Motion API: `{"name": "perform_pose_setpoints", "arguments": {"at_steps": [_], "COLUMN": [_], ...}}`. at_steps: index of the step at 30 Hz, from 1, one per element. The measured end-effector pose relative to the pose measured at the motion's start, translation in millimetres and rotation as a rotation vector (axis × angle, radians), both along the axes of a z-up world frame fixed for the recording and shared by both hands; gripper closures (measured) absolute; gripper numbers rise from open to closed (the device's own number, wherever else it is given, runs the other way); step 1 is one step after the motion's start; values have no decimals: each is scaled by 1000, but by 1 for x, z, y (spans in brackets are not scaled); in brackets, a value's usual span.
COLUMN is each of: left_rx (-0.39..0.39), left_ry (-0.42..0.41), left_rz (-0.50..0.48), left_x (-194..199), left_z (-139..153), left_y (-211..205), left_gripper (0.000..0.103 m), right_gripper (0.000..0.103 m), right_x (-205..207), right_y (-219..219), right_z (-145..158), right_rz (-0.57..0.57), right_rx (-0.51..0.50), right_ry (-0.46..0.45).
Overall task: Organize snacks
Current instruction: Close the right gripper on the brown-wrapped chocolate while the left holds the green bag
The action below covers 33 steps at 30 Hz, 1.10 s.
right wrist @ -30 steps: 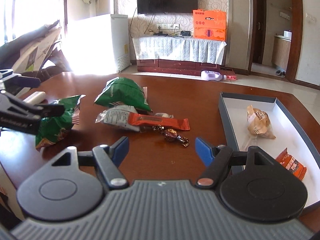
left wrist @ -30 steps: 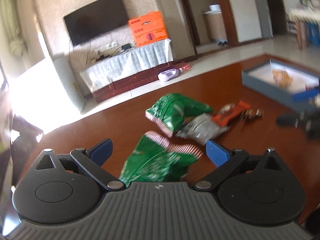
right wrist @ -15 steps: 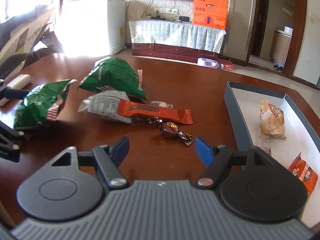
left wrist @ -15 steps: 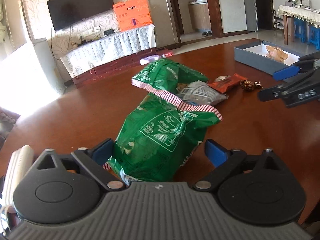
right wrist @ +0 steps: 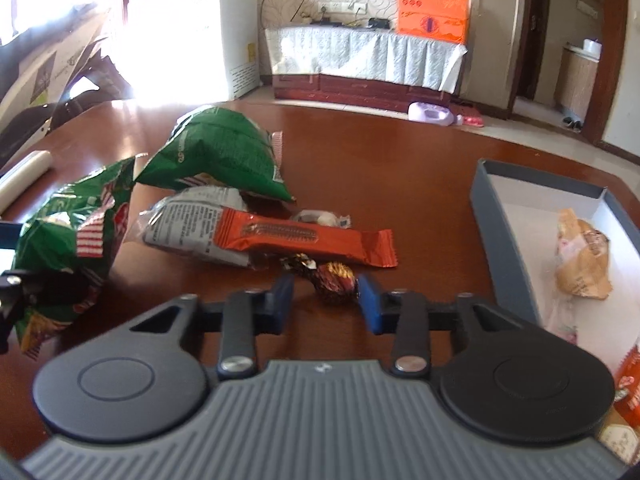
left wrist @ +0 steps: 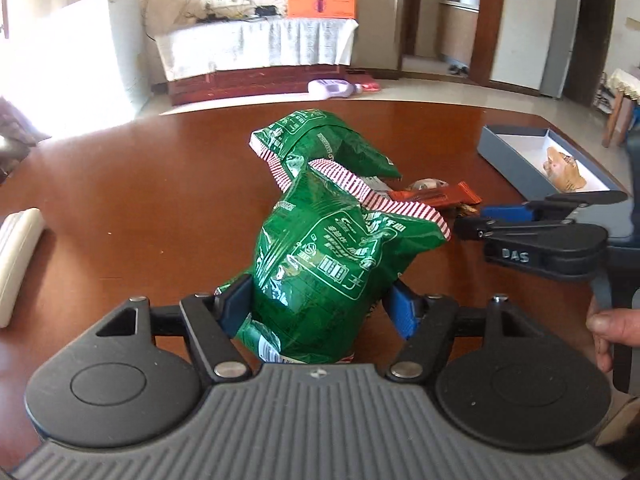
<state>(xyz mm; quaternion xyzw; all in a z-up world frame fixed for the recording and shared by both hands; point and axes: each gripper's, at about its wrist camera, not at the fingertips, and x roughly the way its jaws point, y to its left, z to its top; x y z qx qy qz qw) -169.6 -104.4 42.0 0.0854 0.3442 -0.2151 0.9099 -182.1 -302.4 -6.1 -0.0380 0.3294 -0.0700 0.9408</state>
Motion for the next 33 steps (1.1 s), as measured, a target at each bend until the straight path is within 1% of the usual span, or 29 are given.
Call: {"name": "perform_pose_setpoints", "arguments": {"at_steps": [2,5,9,11,12,13,14,15,17,19,22,24,28,29,30,31,33], "left_rx": [27,40,54,71,75,81,86,90,95,104,105,107,119,123,128,136,149], "left_ry": [-13,-41,-31,-33,-36,-41,-46,-49,-55,-60,-63,-65,-74,-76,-77,-79,-84], "left_rz": [29,60,85,87,86,84,84,82,80,78,81,81,78,76,73,70,65], "left_x": [-4,-6,0,1,1,2,3,3,6,9,15,17,20,21,21,22,22], "left_z": [-2,-4,-10,-13,-14,-14,-14,-14,-14,-16,-18,-19,-20,-21,-22,-23,-25], "left_y": [-4,-6,-2,-2,-2,-3,-4,-5,-6,-6,-4,-2,0,-1,-1,-2,-4], "left_gripper": [28,27,19,17,17,16,16,17,17,17,17,17,17,17,17,17,17], "right_gripper": [78,81,82,81,71,63,50,44,42,42,42,42,43,44,51,55,66], "right_x": [3,0,-9,-15,-17,-16,-16,-17,-14,-9,-2,5,15,16,17,17,14], "right_y": [3,8,17,23,26,29,31,31,28,24,24,23,21,21,19,19,21], "right_z": [-2,0,1,1,1,0,1,2,4,3,2,0,-2,-2,0,1,2], "right_rz": [17,43,72,82,86,86,82,80,88,92,103,99,114,122,126,129,142], "right_rx": [-24,-21,-23,-40,-67,-107,-148,-175,-171,-150,-163,-155,-131,-110,-81,-62,-59], "right_ry": [15,23,46,45,43,41,33,24,13,25,22,25,13,18,27,34,45]}}
